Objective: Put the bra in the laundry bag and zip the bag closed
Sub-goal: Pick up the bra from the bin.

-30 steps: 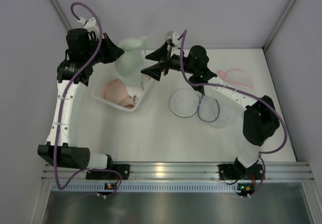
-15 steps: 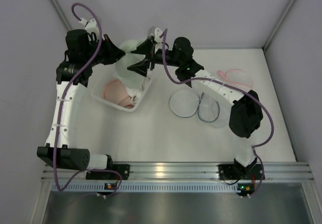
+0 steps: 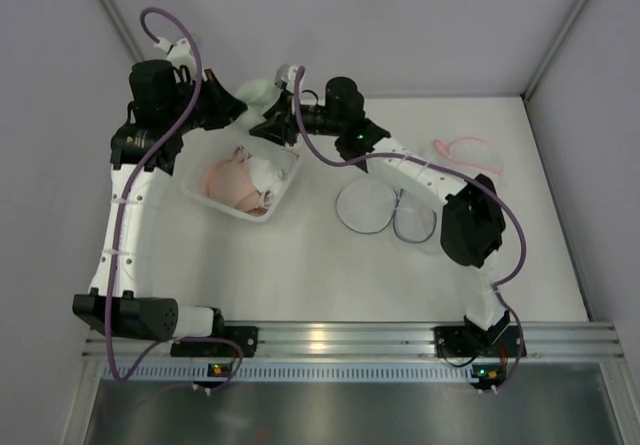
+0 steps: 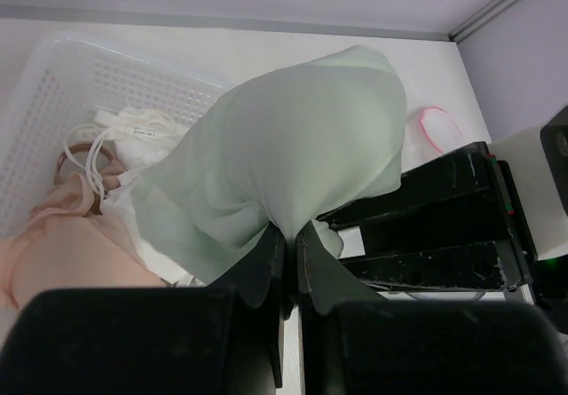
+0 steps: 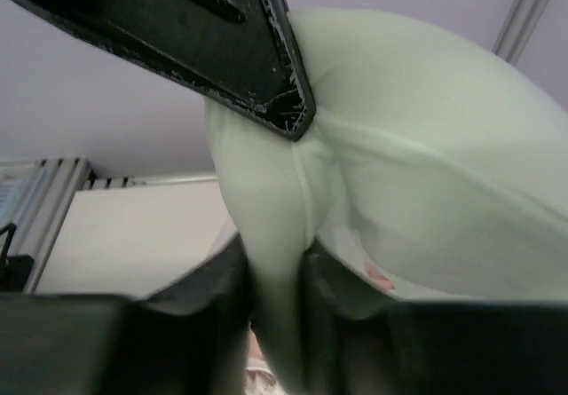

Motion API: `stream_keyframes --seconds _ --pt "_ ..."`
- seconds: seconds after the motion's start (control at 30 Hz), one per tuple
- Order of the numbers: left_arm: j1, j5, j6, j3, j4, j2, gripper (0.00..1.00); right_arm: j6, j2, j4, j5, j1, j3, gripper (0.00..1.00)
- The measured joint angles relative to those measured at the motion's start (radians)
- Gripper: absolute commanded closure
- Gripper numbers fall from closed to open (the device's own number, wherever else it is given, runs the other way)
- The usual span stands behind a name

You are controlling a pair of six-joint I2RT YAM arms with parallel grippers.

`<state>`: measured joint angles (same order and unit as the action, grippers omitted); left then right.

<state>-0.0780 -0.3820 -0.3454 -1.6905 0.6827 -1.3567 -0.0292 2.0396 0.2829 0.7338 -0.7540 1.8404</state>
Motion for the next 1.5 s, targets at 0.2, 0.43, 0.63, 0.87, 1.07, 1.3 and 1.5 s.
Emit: stream_keyframes --seconds 0.2,0.43,0.63,0.87,1.07,1.3,1.5 --pt "-0.009 0.075 -0.001 0.02 0.014 0.0 0.71 -0.008 -0.039 0.029 -0.015 -0.014 -0.077 1.0" --pt "-0.001 0.159 0.006 0.024 0.02 0.005 0.08 -0.019 -0.105 0.042 -0.019 -0.021 -0.176 1.0" --pt "0.0 0.165 0.001 0.052 0.009 0.05 0.06 -0.001 -0.115 0.064 -0.027 -0.022 -0.187 1.0" --pt "0.0 0.235 -0.001 0.123 0.007 0.132 0.05 0.045 -0.127 0.071 -0.044 -0.022 -0.199 1.0" --pt "0.0 0.297 0.005 0.137 0.006 0.195 0.02 0.057 -0.142 0.08 -0.047 -0.011 -0.217 1.0" --pt "0.002 0.196 0.017 0.181 -0.061 0.198 0.02 0.069 -0.186 0.092 0.004 0.003 -0.25 1.0" --pt "0.002 0.049 0.08 0.28 -0.161 0.209 0.02 -0.001 -0.193 0.12 0.137 0.036 -0.257 1.0"
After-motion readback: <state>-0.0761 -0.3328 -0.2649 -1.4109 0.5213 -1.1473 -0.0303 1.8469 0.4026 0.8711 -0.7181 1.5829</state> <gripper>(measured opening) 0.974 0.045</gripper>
